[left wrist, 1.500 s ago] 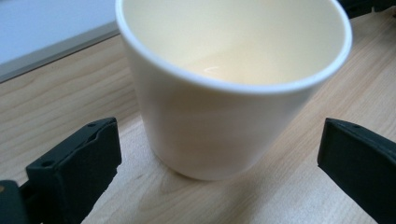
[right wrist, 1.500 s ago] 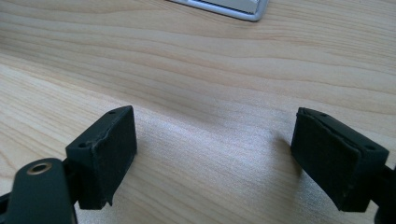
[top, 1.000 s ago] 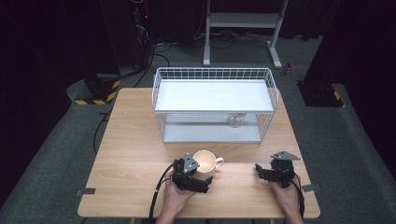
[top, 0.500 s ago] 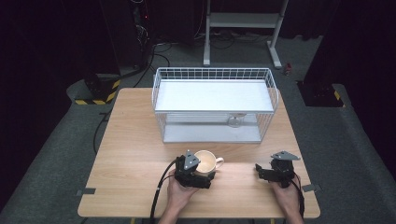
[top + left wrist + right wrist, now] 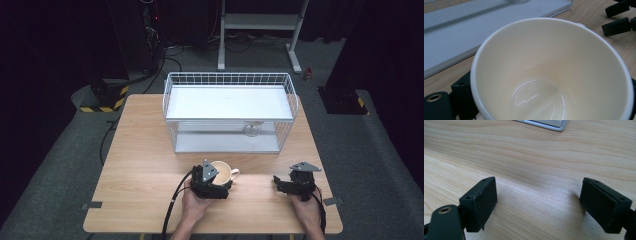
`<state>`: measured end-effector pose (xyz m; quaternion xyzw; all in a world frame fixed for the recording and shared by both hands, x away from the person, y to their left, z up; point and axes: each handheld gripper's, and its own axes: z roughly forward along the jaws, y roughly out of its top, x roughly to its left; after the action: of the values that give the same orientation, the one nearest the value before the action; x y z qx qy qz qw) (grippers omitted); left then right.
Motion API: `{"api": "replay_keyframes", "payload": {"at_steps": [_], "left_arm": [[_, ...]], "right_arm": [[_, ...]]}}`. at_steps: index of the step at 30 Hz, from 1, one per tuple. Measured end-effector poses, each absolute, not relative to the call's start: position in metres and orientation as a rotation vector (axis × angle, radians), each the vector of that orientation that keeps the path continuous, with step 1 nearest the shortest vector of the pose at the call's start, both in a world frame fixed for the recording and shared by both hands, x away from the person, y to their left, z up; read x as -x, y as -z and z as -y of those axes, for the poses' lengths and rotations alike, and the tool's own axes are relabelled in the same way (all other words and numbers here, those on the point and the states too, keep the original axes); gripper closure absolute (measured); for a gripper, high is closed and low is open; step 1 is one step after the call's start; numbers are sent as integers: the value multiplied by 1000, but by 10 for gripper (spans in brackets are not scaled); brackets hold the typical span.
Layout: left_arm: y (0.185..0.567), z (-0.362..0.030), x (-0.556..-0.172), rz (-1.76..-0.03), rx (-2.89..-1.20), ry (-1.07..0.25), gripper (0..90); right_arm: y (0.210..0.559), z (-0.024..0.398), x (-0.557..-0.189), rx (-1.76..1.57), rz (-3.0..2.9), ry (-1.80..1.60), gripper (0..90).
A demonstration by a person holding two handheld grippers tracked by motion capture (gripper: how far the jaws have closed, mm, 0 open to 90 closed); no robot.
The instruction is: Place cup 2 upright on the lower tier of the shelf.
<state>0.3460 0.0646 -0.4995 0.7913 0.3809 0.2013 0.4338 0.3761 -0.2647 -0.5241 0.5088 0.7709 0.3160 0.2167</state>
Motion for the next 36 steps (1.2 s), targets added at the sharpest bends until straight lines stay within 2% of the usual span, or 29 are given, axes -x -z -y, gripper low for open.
{"api": "replay_keyframes", "payload": {"at_steps": [36], "left_arm": [[489, -74, -346, -962, -1950, -540, 99]], "right_arm": [[524, 264, -377, -1408, -2135, -876, 146]]}}
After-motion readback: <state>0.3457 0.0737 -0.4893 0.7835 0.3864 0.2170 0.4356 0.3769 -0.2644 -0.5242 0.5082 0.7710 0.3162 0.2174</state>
